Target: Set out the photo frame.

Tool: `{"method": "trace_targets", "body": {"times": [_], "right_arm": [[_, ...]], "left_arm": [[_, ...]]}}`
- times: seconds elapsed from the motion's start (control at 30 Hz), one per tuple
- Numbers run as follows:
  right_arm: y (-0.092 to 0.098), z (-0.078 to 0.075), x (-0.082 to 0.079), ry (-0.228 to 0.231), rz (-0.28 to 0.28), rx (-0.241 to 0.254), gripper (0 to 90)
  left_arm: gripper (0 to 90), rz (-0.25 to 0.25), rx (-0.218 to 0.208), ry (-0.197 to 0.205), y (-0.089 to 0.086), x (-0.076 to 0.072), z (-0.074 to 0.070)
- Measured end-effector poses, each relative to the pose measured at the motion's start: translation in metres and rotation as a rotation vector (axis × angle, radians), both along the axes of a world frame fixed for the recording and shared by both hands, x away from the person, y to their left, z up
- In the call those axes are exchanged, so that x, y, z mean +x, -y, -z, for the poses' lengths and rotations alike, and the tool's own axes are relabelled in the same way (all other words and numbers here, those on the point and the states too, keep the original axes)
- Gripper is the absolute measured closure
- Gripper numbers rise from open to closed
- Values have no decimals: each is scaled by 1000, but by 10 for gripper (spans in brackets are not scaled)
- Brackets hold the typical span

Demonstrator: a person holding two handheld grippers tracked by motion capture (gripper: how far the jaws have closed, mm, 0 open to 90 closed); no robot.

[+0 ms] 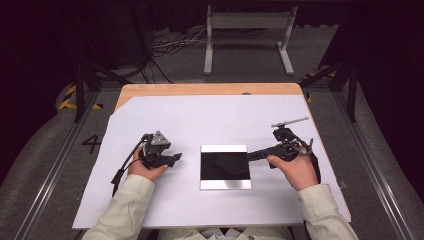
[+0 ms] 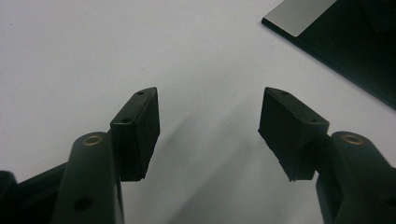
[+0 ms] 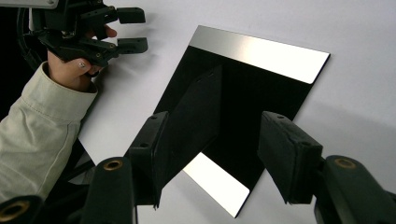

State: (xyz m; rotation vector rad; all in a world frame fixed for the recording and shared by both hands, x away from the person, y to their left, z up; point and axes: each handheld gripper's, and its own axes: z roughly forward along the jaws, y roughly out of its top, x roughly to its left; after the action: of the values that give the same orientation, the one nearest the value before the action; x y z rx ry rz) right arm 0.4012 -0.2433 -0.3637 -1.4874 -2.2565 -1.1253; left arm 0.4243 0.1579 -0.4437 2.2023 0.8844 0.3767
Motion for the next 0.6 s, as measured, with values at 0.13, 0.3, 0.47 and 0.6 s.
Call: {"method": "trace_targets", "body": {"times": [0.13,0.3,0.47,0.6], "right_arm": [[-3,2,1,-12,-2,-2,443],[-6,5,3,-27,3,-3,464],[-7,9,4,-45,-2,6,467],[-10,12,4,-54,-19,15,461]], "left_arm": [[389,-1,0,1,0,0,0],[389,0,3,3,0,0,0],[390,2,8,4,0,0,0],[390,2,10,5,1,0,0]]}}
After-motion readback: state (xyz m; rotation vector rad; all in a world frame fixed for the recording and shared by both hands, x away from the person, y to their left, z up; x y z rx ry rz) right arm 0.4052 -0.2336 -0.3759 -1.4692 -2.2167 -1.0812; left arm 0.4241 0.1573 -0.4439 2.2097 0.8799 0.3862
